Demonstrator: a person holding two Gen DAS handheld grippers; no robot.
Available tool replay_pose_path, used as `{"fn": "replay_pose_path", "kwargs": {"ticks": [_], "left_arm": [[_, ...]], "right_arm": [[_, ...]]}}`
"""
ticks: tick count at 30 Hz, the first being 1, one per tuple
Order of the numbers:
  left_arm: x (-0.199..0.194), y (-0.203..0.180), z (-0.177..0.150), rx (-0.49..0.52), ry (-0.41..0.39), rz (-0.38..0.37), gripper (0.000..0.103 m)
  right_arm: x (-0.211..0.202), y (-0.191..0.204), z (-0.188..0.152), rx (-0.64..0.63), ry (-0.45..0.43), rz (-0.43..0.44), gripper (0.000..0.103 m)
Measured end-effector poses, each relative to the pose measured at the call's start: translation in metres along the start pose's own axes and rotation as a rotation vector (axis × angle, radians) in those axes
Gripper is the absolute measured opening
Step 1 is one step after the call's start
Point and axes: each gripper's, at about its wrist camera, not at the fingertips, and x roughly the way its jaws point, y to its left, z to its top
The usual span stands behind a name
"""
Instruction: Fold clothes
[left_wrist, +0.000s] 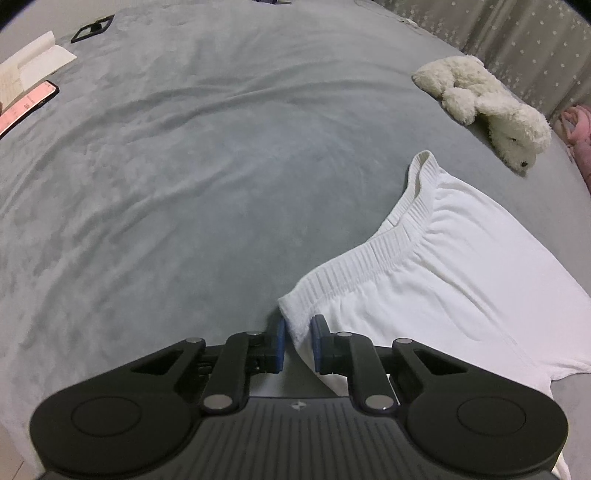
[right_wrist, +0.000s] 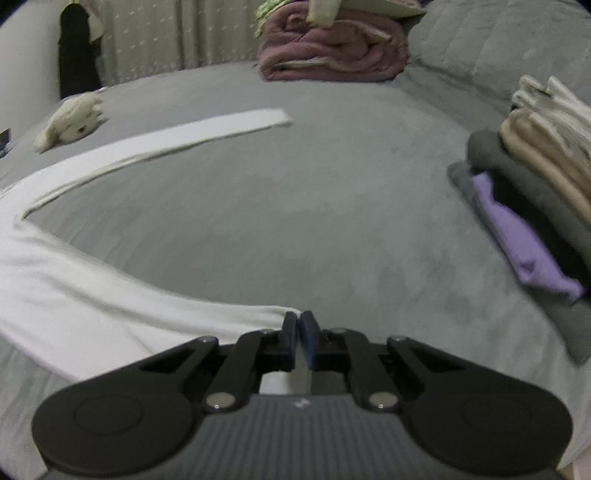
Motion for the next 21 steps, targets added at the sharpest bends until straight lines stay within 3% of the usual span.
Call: {"fn": "replay_pose_path", "kwargs": {"ticks": [6, 9, 12, 14, 21], "left_arm": [[0.000, -0.001, -0.001, 0.009, -0.007, 0.006, 0.014], [0.000, 0.002, 0.000, 0.004, -0.004, -0.004, 0.014], [0.000, 0.005, 0.001, -0.008, 0.001, -0.017, 0.014], [-0.001, 0.006, 0.001, -0.017, 0.004, -0.023, 0.014], [0.000, 0.002, 0.001, -0.020, 0.006, -0.013, 0.014]], "right_arm": [[0.034, -0.007, 0.021, 0.009, 0.030, -0.070, 0.004], [0.045, -0.010, 0.016, 0.033, 0.049, -0.097, 0.004], [0.024, -0.014, 0.011, 0.099, 0.020, -0.071, 0.014], [0.003, -0.023, 0.001, 0.210, 0.016, -0.018, 0.040], [-0.023, -0.030, -0.049, 0.451, 0.102, 0.094, 0.042]]}}
